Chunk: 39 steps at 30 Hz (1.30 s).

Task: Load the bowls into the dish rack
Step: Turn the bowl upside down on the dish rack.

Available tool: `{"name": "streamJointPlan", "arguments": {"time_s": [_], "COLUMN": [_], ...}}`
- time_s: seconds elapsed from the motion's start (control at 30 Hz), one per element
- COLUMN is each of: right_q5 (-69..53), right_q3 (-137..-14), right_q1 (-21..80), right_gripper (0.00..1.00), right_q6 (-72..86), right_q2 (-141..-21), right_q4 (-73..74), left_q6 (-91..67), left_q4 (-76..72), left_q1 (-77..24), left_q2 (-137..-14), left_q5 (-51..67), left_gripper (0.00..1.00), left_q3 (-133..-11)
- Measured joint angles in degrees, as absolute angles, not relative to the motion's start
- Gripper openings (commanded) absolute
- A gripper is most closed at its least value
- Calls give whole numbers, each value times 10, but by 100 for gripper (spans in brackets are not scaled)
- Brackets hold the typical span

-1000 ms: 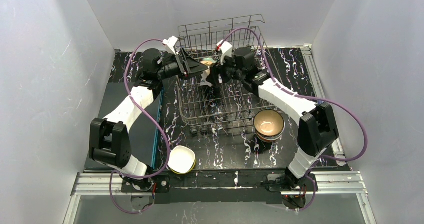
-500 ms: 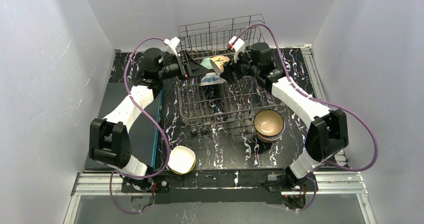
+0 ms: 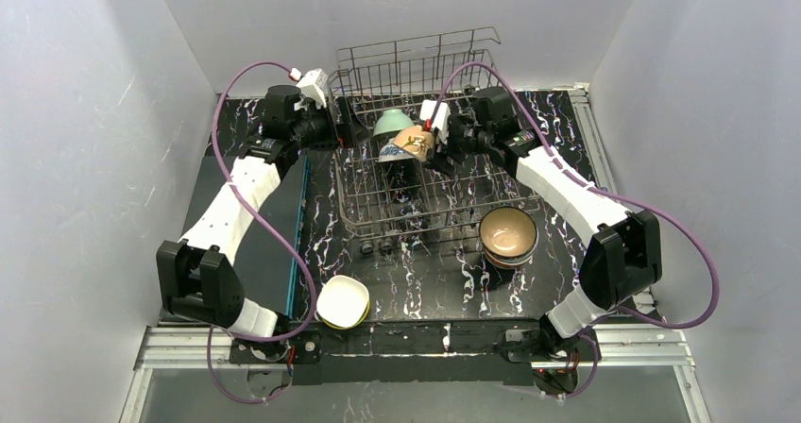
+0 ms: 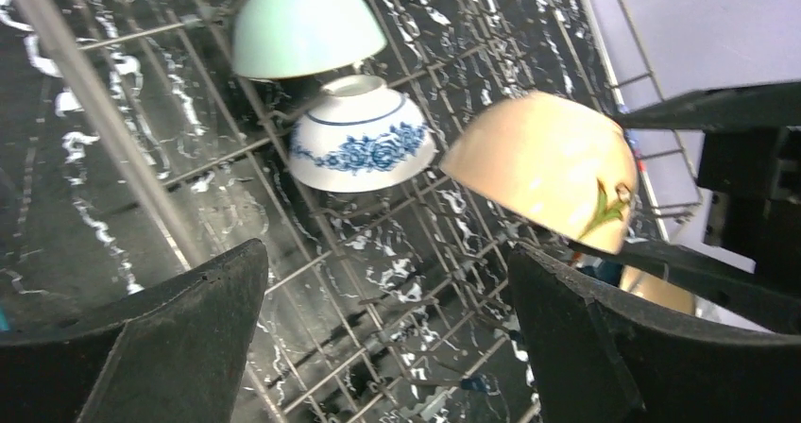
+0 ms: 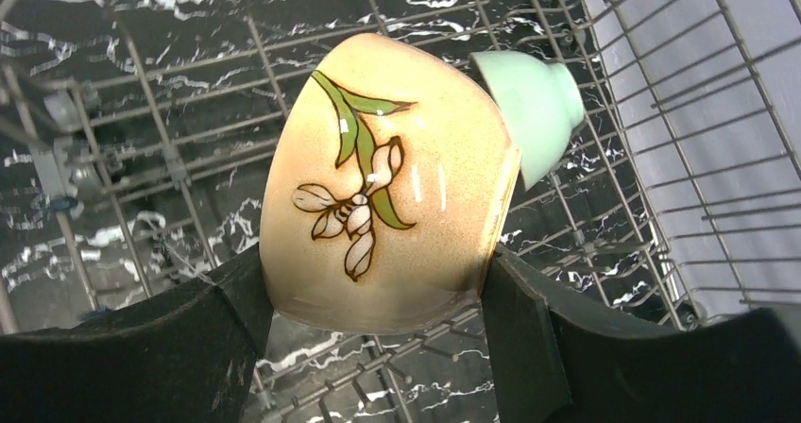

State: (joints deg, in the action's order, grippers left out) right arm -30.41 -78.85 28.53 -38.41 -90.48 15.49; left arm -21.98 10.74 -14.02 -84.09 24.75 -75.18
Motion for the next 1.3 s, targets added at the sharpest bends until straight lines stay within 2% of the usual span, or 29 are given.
{"name": "streamJointPlan", "arguments": {"time_s": [0.23,0.7,1.3], "right_q5": [-343,-392,-372], "right_q3": [-798,-888,-926], "right_q1": [285,290,331], "right_gripper": [1,1,1], "right_q6": [-537,-801,-924], "right_q2": [-906,-956,-1007], "right_q4": [246,426,527], "left_q6": [-199,-196,-201], "left_q4": [123,123,121], "left_q1": [-140,-140,-140], "left_q2": [-838,-838,-838], "left_q5": [201,194,199], "left_gripper": [96,95,95], "left_q3": [-751,-748,-747]}}
